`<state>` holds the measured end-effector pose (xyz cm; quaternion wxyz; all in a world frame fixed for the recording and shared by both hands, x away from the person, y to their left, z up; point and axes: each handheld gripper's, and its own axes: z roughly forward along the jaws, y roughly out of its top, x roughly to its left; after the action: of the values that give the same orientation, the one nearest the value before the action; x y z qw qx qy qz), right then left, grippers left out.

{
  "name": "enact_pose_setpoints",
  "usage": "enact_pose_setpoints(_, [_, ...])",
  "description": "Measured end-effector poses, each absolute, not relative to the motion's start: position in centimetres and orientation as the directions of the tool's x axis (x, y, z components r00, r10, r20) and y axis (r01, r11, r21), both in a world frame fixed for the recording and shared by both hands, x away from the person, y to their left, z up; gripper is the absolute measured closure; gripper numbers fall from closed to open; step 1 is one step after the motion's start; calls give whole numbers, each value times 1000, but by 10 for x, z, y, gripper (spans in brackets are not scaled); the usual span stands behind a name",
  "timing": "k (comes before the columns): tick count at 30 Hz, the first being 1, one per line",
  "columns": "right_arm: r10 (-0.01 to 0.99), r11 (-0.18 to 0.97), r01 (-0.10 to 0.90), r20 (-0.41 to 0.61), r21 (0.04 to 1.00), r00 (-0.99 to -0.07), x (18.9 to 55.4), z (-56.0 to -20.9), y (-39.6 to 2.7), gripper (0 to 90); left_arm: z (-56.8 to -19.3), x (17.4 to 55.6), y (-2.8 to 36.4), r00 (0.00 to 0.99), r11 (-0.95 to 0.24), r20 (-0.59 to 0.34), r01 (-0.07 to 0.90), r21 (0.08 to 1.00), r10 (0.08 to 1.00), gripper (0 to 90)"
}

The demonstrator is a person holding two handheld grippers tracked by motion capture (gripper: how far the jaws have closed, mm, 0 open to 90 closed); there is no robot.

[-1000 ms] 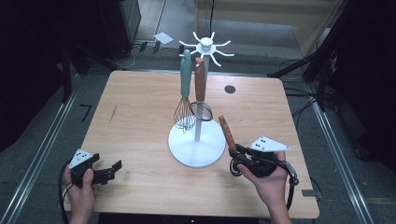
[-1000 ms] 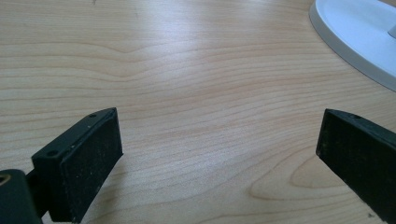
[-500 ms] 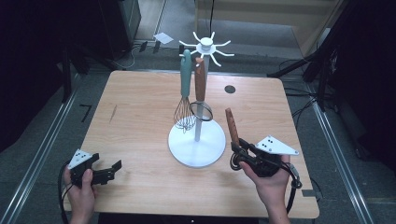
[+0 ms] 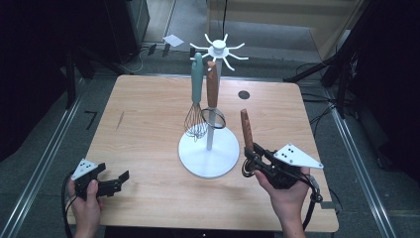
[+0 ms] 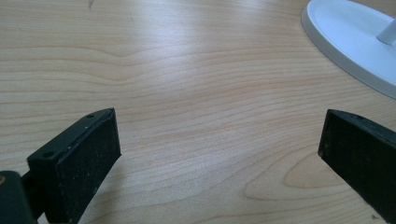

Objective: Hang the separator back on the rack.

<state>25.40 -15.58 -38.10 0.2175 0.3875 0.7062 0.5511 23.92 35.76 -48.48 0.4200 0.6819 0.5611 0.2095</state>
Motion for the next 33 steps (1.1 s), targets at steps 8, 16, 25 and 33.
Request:
enact_pose_setpoints(8, [794, 29, 292, 156, 956, -588, 252, -371, -154, 712, -485, 239, 358, 282, -14, -187, 585, 811, 941, 0])
enact_pose_setpoints(16, [796, 22, 265, 144, 964, -588, 249, -362, -148, 711, -485, 238, 357, 284, -21, -179, 583, 812, 942, 0])
enact_pose_setpoints(25, [785, 29, 223, 116, 974, -608, 250, -342, -138, 711, -485, 238, 357, 283, -22, -175, 579, 815, 943, 0])
enact_pose_setpoints(33, [779, 33, 187, 92, 982, -620, 250, -330, -128, 711, -485, 238, 357, 280, -16, -179, 578, 816, 943, 0])
